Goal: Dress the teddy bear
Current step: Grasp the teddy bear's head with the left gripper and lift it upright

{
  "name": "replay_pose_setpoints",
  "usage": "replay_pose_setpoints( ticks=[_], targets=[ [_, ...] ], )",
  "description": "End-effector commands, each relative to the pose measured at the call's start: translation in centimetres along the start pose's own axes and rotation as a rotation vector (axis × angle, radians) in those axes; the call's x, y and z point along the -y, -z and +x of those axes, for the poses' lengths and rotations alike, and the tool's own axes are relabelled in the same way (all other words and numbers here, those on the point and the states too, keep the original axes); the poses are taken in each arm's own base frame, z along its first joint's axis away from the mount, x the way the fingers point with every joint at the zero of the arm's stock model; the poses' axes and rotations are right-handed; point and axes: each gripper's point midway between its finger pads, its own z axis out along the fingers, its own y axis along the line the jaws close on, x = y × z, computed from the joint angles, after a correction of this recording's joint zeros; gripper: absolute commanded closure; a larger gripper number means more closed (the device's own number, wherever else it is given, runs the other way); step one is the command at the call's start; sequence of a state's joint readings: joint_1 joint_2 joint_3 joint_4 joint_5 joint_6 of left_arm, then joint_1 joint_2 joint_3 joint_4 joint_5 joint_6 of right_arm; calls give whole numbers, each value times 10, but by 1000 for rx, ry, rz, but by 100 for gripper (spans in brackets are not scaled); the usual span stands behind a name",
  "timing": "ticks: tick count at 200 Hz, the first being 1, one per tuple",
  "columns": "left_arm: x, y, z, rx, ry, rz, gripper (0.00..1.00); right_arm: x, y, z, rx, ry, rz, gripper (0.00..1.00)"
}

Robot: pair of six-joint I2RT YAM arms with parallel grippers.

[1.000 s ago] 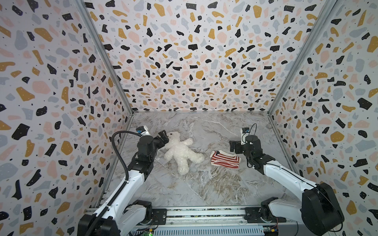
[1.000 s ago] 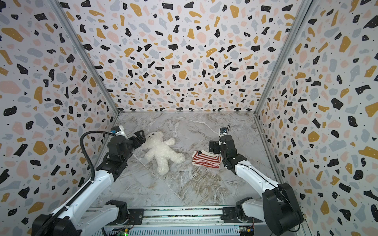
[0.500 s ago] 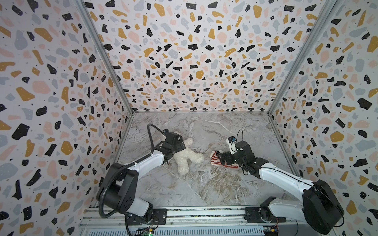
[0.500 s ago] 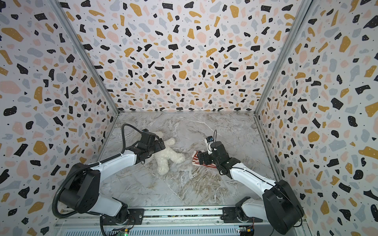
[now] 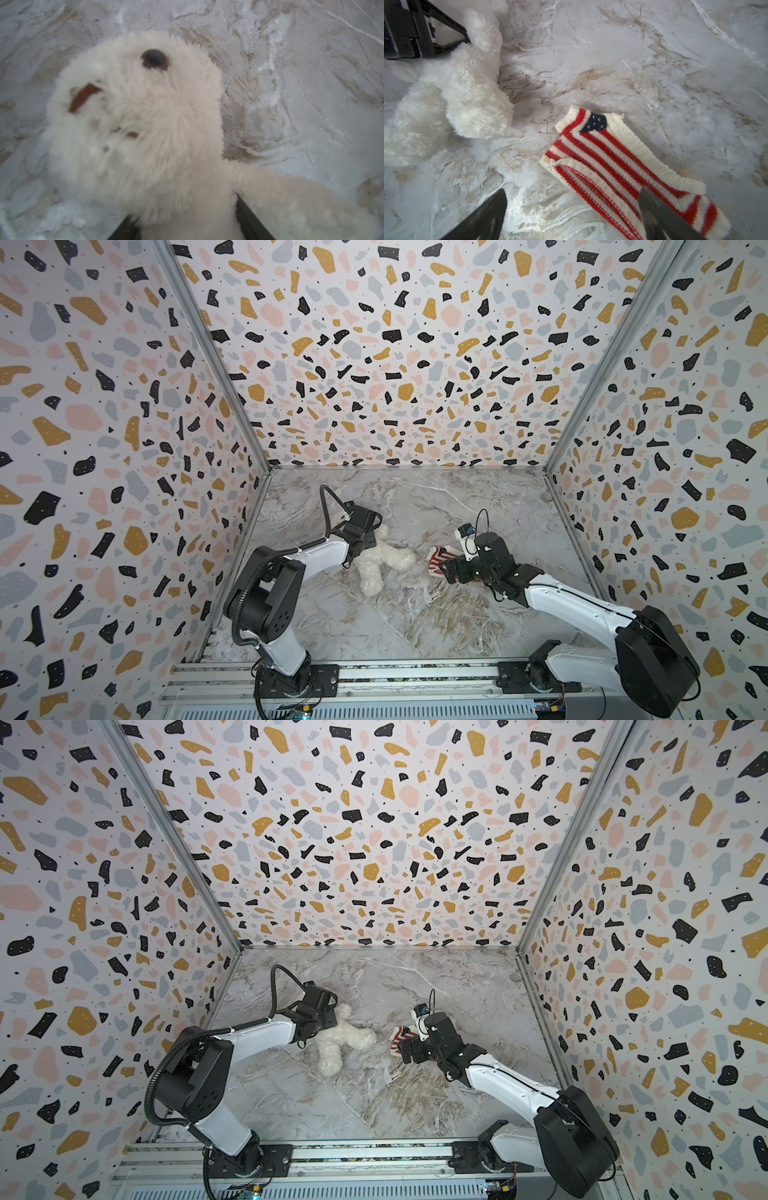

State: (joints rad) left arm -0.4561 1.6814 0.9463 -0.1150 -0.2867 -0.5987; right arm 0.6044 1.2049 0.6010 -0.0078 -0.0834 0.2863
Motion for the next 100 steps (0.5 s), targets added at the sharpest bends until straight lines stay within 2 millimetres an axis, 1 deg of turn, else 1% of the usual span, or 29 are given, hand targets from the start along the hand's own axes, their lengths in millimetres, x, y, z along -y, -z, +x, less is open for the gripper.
replay_pose_setpoints(
  ticks=[1, 34, 41, 53, 64, 86, 100],
  targets=[
    [2, 6, 13, -61, -149, 15, 44, -5, 12, -4, 9, 4, -10, 1],
    [24, 17, 20, -101, -333, 117, 49, -8, 21, -6, 24, -8, -18, 1],
    [26, 18, 21, -110, -343, 121, 52, -9, 24, -7, 34, -11, -22, 1],
    [35, 19, 25, -123, -360, 159, 58, -10, 28, -10, 45, -13, -28, 1],
    [40, 19, 29, -132, -406, 141, 59, -11, 32, -11, 53, -16, -31, 1],
    [45, 19, 41, -152, -519, 74, 59, -10, 40, -12, 68, -16, -24, 1],
    [47, 18, 46, -159, -540, 64, 59, -8, 44, -11, 79, -18, -18, 1]
  ],
)
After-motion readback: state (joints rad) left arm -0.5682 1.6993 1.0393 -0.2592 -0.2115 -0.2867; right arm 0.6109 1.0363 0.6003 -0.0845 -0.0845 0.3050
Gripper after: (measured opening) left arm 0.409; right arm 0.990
